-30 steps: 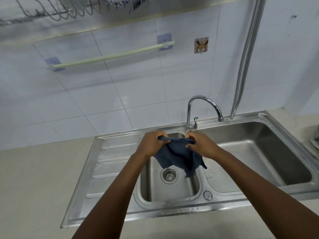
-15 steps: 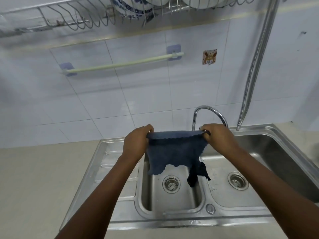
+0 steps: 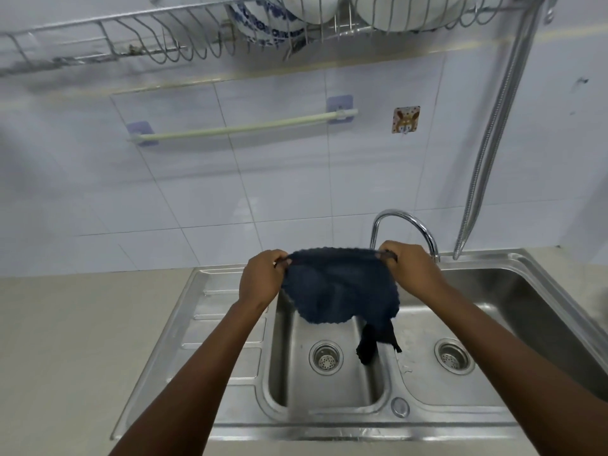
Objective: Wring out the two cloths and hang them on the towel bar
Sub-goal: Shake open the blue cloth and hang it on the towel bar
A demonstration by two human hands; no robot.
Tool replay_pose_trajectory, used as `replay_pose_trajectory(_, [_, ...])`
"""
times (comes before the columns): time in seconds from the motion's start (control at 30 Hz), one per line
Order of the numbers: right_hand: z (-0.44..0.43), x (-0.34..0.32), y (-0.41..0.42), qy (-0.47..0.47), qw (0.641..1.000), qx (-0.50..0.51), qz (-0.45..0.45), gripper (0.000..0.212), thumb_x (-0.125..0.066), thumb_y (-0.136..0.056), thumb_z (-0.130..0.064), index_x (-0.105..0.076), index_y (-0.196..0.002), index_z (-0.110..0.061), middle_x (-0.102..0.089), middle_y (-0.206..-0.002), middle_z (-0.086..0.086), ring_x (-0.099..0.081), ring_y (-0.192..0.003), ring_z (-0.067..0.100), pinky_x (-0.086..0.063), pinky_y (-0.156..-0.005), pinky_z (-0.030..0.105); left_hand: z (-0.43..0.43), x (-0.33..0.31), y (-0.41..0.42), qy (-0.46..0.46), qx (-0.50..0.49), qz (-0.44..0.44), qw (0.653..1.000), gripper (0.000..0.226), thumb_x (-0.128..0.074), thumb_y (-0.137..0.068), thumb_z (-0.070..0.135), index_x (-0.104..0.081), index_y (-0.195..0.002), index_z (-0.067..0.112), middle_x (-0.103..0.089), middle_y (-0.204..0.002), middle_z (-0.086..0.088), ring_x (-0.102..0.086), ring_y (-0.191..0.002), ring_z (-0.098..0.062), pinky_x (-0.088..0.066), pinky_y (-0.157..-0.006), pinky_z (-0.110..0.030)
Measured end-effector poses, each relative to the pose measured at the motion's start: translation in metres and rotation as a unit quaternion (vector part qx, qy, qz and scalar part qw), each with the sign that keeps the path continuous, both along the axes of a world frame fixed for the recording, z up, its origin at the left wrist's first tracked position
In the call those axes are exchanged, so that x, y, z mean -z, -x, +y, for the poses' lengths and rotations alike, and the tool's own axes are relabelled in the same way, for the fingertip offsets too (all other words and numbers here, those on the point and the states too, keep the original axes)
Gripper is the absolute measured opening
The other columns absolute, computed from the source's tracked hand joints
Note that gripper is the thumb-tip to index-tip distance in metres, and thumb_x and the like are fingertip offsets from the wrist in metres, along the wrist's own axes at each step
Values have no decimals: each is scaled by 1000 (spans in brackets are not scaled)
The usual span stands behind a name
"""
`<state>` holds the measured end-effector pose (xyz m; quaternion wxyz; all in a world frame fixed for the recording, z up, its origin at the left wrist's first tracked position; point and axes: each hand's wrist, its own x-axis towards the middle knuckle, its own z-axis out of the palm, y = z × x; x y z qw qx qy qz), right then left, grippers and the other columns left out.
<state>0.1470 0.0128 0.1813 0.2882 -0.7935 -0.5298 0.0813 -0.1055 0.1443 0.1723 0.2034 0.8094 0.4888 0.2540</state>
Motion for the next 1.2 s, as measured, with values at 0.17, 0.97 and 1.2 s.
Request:
replay_pose_trajectory(0.17, [-3,1,1,-19,1000,3,20,16,-51,-87,-17,-65,-80,-15,-68,-72,9,-62,-68,27,-50,-62,38,-1,2,6,-39,-29,-21,999,22,-53,-90,15,-74,-90,22,-69,-95,3,-61,-83,-15,-44,-71,-23])
replay_pose_trajectory(0.97, [103,-125,46,-69,980,-93,159,16,-56,-92,-24,-67,-80,-20,-63,-65,10,-56,-44,20,-46,-41,24,85,-116,102,118,-31,40,992,28,-42,-91,4,-67,-101,13,-66,-73,-6,-55,-57,-14,-39,-50,-20])
replay_pose_trajectory(1.2, [189,-202,76,-172,916,-146,331,22,-47,-94,0,-61,-87,-16,-65,-91,20,-64,-80,27,-55,-82,37,159,-204,123,253,-64,-354,898,24,-44,-97,2,-64,-109,7,-72,-93,-13,-66,-71,-13,-51,-46,-13])
